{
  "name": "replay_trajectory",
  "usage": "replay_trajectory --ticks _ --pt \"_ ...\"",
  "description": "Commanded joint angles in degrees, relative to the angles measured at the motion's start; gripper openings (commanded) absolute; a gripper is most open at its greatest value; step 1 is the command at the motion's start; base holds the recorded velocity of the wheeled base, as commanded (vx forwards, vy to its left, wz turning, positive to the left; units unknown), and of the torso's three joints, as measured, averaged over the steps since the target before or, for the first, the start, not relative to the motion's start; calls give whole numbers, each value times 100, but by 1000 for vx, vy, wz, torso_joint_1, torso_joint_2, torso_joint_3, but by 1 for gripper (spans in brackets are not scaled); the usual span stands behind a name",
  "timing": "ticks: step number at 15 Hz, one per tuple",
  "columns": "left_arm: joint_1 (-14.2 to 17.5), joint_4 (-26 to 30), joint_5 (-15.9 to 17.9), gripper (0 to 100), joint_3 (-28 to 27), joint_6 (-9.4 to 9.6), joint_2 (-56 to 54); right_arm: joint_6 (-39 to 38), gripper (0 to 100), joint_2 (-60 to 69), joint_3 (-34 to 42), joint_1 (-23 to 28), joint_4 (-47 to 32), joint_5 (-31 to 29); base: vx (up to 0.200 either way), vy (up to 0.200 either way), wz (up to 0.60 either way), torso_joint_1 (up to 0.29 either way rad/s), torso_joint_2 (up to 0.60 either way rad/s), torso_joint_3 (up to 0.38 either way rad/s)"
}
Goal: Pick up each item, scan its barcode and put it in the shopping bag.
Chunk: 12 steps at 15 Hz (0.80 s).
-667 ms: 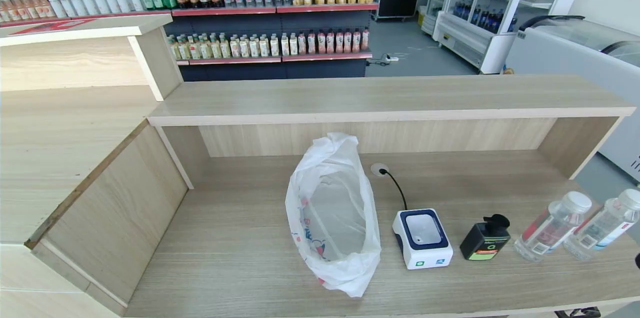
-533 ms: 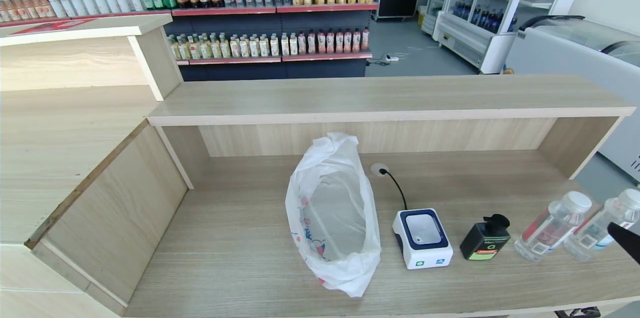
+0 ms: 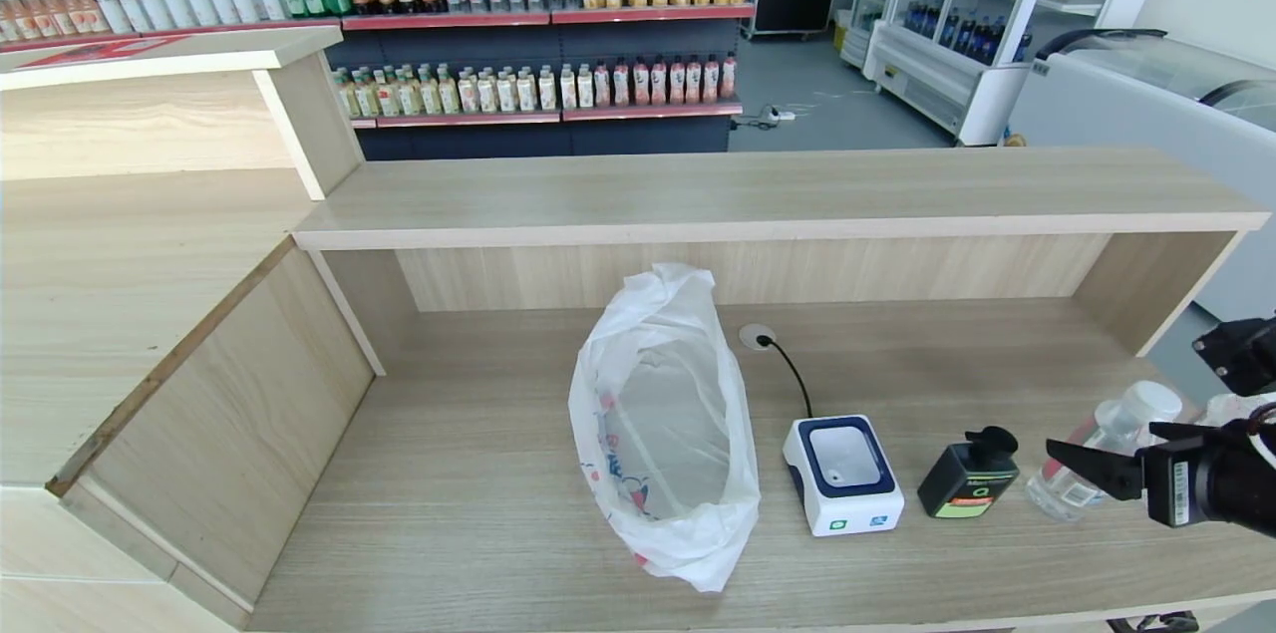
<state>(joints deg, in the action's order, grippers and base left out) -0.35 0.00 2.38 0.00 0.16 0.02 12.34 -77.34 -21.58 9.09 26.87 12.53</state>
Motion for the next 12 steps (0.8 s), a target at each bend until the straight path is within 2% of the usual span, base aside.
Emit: replay_trajectory --ticks 1,2,6,9,12 --pt "0 0 0 100 0 2 -2 67 100 -616 22 57 29 21 0 0 0 0 0 0" --pt "0 0 0 100 0 2 -2 111 100 -800 22 66 161 30 0 0 0 0 0 0" --pt "0 0 0 100 0 2 6 550 100 -1671 -4 75 794 724 0 0 0 0 0 0" --pt "0 0 0 100 0 2 6 1008 100 -1873 -13 66 829 1014 0 0 0 0 0 0" --pt "0 0 0 100 0 2 6 1315 100 -1890 31 198 811 1023 0 0 0 0 0 0"
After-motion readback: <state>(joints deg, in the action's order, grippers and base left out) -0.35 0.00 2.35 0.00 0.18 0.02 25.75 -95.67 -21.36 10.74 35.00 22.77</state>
